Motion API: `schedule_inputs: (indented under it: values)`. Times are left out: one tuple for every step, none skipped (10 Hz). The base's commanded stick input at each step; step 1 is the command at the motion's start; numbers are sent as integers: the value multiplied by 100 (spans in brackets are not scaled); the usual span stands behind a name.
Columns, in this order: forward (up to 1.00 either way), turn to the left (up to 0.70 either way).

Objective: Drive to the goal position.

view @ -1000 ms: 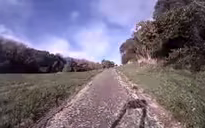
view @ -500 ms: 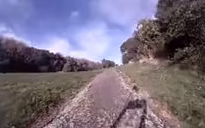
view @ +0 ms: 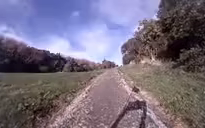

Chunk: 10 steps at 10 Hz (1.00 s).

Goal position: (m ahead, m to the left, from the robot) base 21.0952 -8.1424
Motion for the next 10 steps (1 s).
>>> schedule_inputs:
  values:
    - [70, -6]
    - [70, -3]
    - [70, 0]
    - [70, 0]
    - [70, 0]
    - [70, 0]
    - [70, 0]
    - [70, 0]
    - [70, 0]
    - [70, 0]
